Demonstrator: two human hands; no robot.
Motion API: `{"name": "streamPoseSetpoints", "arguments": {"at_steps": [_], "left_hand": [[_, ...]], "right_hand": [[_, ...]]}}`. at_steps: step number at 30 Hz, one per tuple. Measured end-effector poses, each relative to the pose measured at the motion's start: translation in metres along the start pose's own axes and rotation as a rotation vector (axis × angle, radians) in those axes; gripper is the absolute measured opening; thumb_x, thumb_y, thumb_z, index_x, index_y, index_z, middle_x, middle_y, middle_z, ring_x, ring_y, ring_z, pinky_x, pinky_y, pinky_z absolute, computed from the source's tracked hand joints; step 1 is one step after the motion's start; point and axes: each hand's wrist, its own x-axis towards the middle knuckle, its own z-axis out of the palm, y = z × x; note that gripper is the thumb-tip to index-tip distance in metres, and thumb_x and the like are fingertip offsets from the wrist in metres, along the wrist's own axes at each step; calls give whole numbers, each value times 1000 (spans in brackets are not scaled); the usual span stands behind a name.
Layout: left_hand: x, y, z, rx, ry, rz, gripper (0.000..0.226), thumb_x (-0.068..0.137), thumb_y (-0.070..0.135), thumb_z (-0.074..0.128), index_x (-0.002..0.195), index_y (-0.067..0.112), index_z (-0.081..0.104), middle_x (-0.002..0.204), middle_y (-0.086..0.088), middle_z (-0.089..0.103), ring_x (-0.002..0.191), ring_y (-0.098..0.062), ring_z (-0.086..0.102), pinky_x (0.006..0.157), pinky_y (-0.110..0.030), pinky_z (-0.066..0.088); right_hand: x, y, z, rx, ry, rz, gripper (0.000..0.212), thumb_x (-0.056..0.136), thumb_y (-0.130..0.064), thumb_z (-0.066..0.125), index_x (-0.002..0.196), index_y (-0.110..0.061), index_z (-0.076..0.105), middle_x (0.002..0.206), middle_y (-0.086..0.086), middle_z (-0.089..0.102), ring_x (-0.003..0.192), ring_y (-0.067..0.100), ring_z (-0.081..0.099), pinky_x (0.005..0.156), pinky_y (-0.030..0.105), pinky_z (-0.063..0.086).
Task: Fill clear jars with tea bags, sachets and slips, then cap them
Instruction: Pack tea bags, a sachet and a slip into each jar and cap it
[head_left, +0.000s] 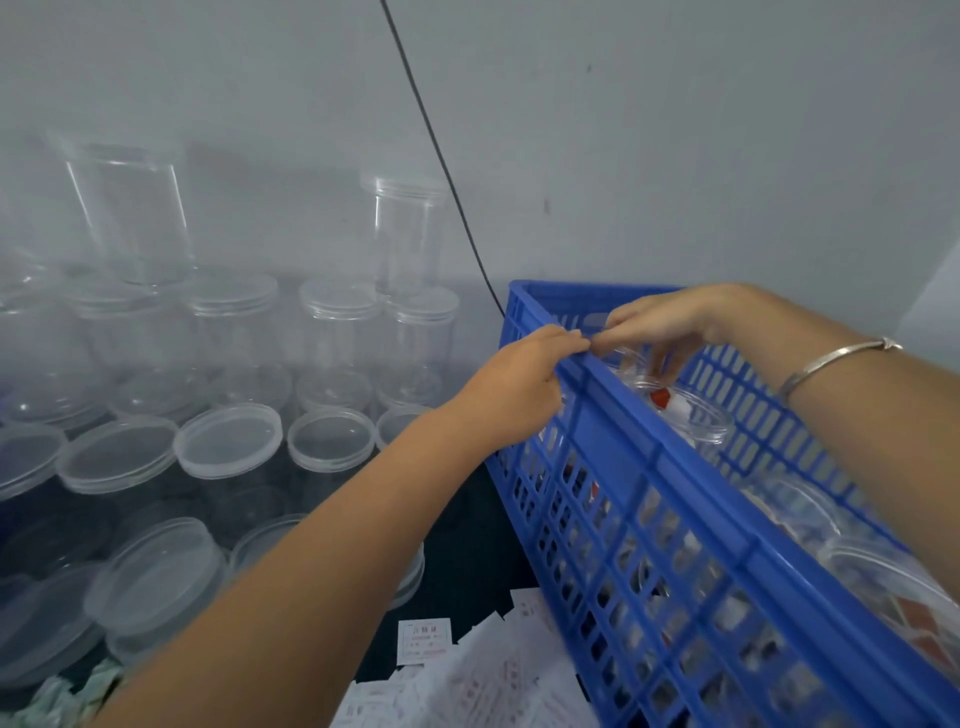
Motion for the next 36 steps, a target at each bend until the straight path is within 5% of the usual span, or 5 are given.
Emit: {"name": "streamPoseSetpoints", "arguments": {"at_steps": [7, 18, 23, 29, 36], "left_hand": [[0, -1, 2, -4, 12, -7, 56, 94, -9, 33, 144, 16, 42, 152, 4, 35, 140, -13, 32, 95, -6, 21], [-2, -1, 2, -26, 10, -7, 58, 93, -9, 33, 144, 16, 41, 152, 6, 34, 138, -13, 34, 105, -21, 31], [-2, -4, 4, -22, 18, -5, 59, 93, -9, 33, 145, 19, 40, 154, 8, 31, 140, -11, 31, 103, -18, 30], [-2, -6, 6, -22, 18, 0, 60, 93, -9, 33, 146, 19, 38, 157, 7, 27, 144, -10, 24, 108, -19, 27], [-4, -6, 6, -56, 0, -7, 63, 93, -11, 32, 149, 19, 33, 159, 6, 22, 147, -7, 13, 114, -20, 17]], "right_hand": [[5, 4, 4, 18, -47, 14, 64, 87, -59, 64, 137, -21, 50, 143, 3, 46, 96, 25, 65, 68, 29, 55], [26, 14, 17, -30, 117, 4, 37, 98, 6, 45, 122, -21, 48, 94, 15, 55, 61, 23, 49, 53, 33, 47], [28, 15, 30, -37, -25, 55, 48, 100, -5, 54, 144, -25, 45, 143, 13, 51, 132, 37, 51, 108, 50, 46], [26, 20, 36, 71, -101, 169, 30, 104, -29, 48, 112, -7, 66, 112, 13, 70, 94, 27, 66, 84, 38, 54], [26, 14, 38, 7, -98, 224, 45, 102, -45, 46, 130, -12, 58, 132, 10, 60, 121, 32, 58, 111, 51, 41]]}}
